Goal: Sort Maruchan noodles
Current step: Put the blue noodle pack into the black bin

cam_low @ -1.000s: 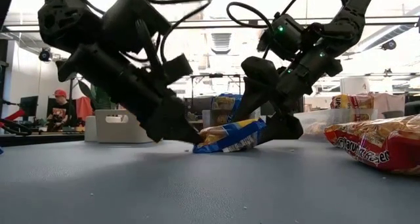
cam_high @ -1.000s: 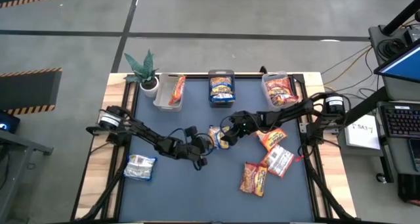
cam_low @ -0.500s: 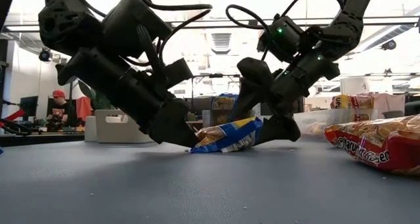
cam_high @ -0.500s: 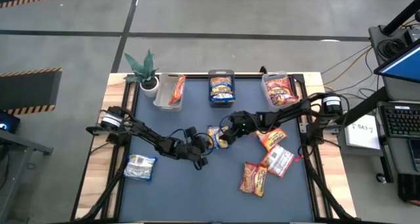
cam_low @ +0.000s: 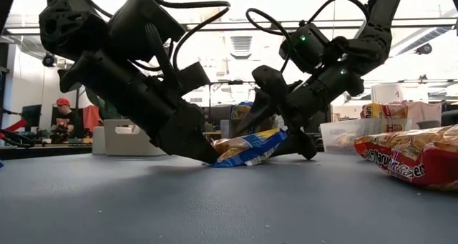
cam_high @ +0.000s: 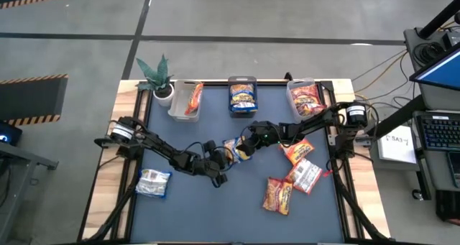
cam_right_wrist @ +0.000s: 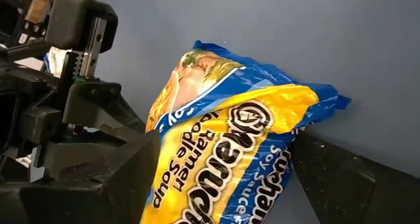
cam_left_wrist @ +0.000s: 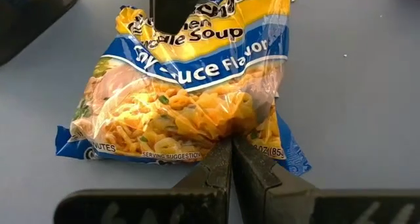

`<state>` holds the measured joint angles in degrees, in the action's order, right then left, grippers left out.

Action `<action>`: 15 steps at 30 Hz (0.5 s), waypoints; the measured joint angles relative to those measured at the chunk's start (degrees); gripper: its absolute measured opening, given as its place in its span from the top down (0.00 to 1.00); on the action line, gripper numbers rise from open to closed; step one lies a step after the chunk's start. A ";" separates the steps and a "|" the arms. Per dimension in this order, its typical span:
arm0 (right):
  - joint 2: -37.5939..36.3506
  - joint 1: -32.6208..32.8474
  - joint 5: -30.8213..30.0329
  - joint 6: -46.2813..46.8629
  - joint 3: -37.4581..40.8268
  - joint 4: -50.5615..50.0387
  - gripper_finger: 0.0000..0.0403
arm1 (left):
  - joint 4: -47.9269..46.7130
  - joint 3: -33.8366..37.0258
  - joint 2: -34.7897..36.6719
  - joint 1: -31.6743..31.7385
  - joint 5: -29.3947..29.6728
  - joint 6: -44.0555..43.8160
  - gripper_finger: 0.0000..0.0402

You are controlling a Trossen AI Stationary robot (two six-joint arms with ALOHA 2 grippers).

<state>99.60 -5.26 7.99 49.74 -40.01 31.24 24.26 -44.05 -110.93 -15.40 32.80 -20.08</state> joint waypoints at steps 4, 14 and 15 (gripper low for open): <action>0.47 0.17 0.00 0.24 0.00 0.15 0.29 | 0.18 0.00 -0.02 0.00 -0.03 0.01 1.00; 0.59 0.15 0.63 0.11 -0.11 -0.29 0.51 | 0.58 0.00 -0.04 -0.04 -0.11 0.00 1.00; 0.59 0.15 0.55 -0.03 -0.11 -0.33 0.52 | 0.57 0.00 -0.04 -0.04 -0.10 0.01 1.00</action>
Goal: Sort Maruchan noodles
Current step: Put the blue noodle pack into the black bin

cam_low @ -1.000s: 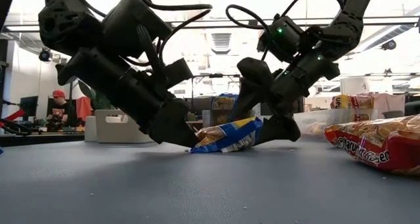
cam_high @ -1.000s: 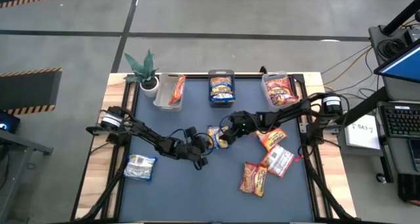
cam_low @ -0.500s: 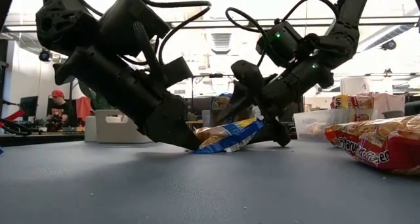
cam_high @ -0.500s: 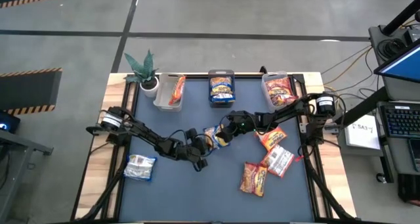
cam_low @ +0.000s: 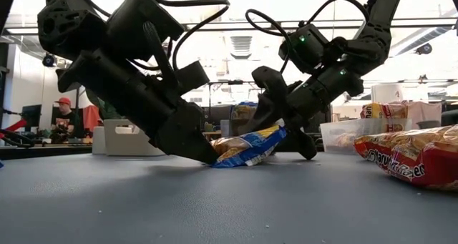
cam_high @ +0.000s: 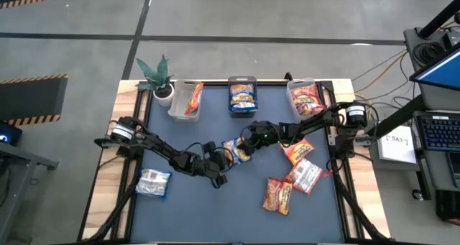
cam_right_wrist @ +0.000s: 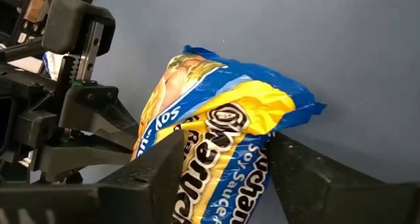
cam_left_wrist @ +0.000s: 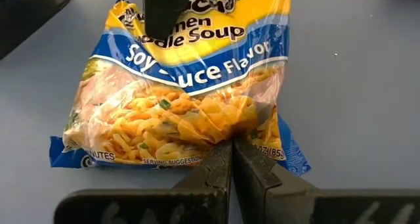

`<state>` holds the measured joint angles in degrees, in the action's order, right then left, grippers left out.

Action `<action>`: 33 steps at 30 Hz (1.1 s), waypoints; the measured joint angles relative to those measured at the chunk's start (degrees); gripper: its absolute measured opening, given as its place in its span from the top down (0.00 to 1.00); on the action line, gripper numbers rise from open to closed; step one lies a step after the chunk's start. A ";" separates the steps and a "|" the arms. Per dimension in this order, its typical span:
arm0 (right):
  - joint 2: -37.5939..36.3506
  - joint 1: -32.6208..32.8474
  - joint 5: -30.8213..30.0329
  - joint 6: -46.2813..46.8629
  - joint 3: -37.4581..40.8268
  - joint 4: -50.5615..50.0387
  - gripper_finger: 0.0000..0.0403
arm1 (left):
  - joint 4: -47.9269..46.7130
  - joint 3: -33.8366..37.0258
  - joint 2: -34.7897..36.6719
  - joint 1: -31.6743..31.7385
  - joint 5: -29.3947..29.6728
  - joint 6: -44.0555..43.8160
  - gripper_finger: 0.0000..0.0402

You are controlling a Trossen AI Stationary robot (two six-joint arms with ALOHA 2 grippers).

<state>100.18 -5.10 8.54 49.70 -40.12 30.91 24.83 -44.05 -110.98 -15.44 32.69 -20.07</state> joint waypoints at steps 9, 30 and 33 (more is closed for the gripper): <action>-1.58 -0.03 -0.57 -2.20 0.09 1.19 0.59 | -0.19 0.00 0.11 -0.49 0.52 -0.35 1.00; -2.67 2.77 5.70 -10.05 -7.74 -5.04 0.54 | 0.03 -0.15 0.13 -0.42 1.74 -1.06 1.00; -2.67 2.96 4.94 -11.92 -8.33 -7.09 0.53 | 0.07 -0.15 0.15 -0.42 1.71 -1.06 1.00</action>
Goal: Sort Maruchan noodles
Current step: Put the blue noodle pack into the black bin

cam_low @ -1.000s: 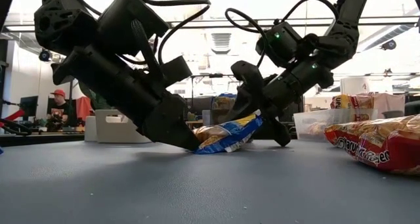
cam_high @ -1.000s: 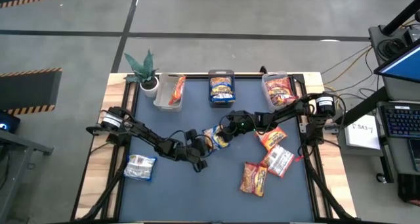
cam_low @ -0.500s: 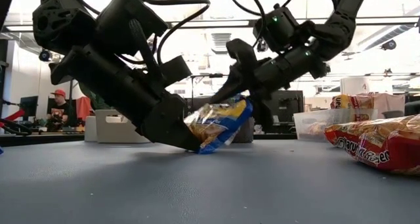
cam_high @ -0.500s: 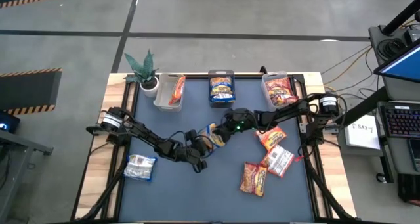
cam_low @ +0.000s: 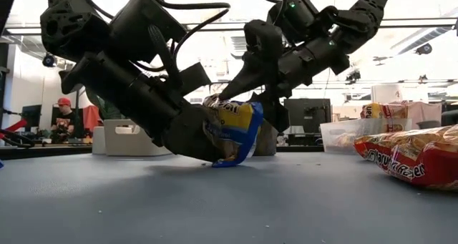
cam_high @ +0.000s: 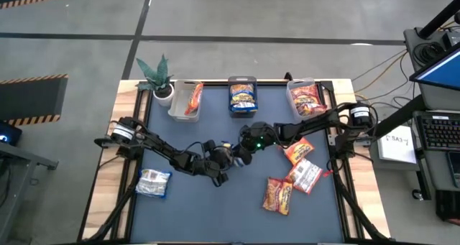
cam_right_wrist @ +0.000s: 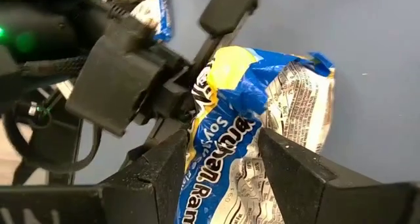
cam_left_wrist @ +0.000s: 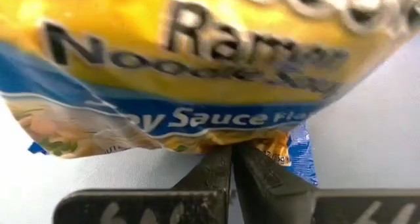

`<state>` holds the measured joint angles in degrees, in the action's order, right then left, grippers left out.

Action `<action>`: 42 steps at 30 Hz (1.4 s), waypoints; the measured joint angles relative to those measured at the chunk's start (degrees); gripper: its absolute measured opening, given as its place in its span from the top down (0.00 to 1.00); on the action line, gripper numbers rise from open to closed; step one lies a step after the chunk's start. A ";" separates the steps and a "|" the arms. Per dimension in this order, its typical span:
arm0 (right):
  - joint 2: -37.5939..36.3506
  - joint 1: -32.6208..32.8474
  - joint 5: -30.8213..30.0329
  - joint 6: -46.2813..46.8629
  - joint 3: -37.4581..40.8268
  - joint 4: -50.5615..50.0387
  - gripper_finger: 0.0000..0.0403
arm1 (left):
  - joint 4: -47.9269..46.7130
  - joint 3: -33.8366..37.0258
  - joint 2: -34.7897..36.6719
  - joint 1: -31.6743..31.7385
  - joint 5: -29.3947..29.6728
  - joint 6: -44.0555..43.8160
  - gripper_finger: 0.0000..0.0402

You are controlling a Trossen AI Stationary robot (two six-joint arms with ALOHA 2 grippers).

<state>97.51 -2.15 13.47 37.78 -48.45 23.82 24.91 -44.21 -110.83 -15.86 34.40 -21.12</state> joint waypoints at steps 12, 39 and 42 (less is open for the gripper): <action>-2.23 -0.49 -1.06 -1.39 -0.16 -4.15 0.53 | 0.17 -0.02 0.09 -0.11 -0.24 -0.44 1.00; -2.16 -0.46 -7.52 -11.46 -10.18 -27.76 0.58 | 11.61 -0.09 0.18 -0.26 -2.41 1.10 1.00; -2.16 -0.46 -7.41 -11.44 -9.99 -27.57 0.63 | 11.58 -0.09 0.18 -0.26 -2.41 1.11 1.00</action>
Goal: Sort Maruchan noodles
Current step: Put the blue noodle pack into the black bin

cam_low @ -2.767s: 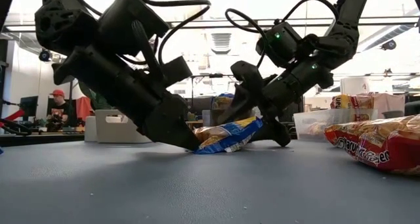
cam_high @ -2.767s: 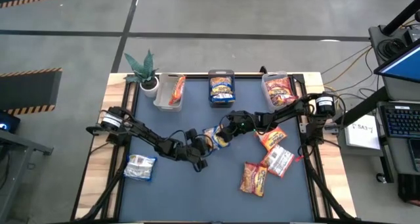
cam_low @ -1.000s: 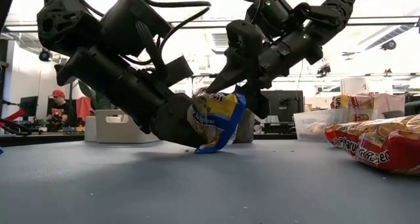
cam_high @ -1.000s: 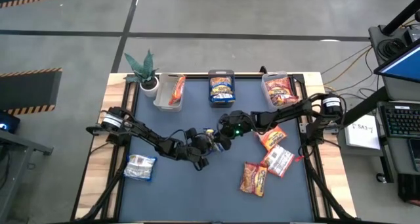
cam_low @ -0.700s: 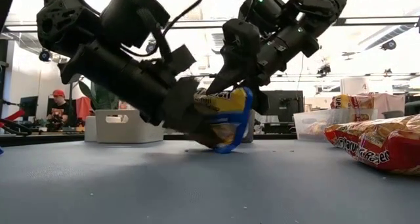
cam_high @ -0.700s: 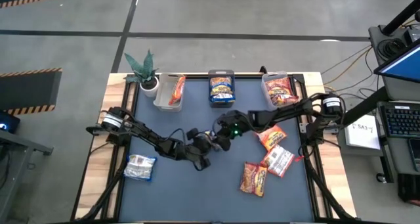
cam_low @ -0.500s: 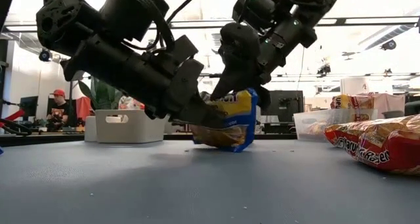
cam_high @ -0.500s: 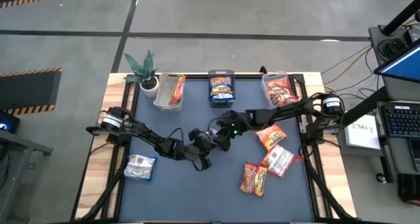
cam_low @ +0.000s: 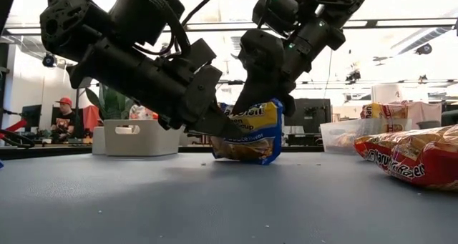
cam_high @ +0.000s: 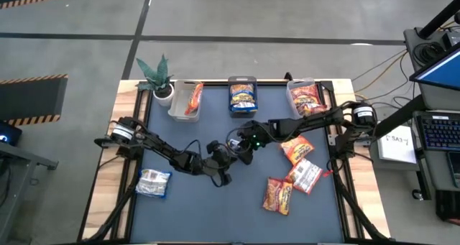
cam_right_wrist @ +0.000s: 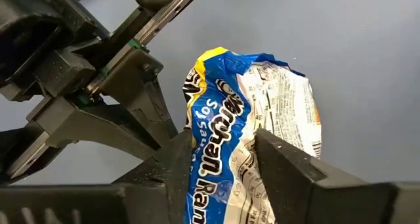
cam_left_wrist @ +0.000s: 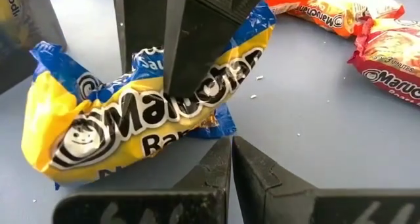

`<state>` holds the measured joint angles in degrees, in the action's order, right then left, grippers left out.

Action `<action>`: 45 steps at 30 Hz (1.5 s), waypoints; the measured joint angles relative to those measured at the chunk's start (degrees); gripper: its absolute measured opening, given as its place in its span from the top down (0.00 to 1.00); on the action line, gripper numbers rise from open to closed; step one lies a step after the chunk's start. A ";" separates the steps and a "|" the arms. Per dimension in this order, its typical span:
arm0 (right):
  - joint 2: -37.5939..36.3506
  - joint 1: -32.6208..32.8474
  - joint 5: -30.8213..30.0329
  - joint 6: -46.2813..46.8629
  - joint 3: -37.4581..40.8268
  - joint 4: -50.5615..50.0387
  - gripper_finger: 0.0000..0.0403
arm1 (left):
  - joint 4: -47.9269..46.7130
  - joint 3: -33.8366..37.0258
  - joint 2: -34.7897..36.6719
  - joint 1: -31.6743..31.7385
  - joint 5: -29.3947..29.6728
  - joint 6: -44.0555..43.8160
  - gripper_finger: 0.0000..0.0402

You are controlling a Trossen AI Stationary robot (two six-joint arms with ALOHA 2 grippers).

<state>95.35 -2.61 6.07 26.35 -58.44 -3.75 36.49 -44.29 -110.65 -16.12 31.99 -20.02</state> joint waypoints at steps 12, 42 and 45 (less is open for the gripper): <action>-0.02 -0.05 -0.13 -0.57 0.07 0.09 0.68 | -0.02 0.02 0.00 -0.38 -0.02 0.03 1.00; -1.32 -0.81 1.77 -4.57 0.13 -1.09 0.68 | -23.03 0.09 15.53 -5.73 4.85 5.18 0.54; -2.35 -1.20 2.54 -5.10 0.22 -1.56 0.68 | -29.44 0.09 19.31 -7.62 9.78 5.09 0.53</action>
<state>93.00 -3.81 8.60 21.25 -58.22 -5.31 7.05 -44.21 -91.34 -23.74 41.76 -14.93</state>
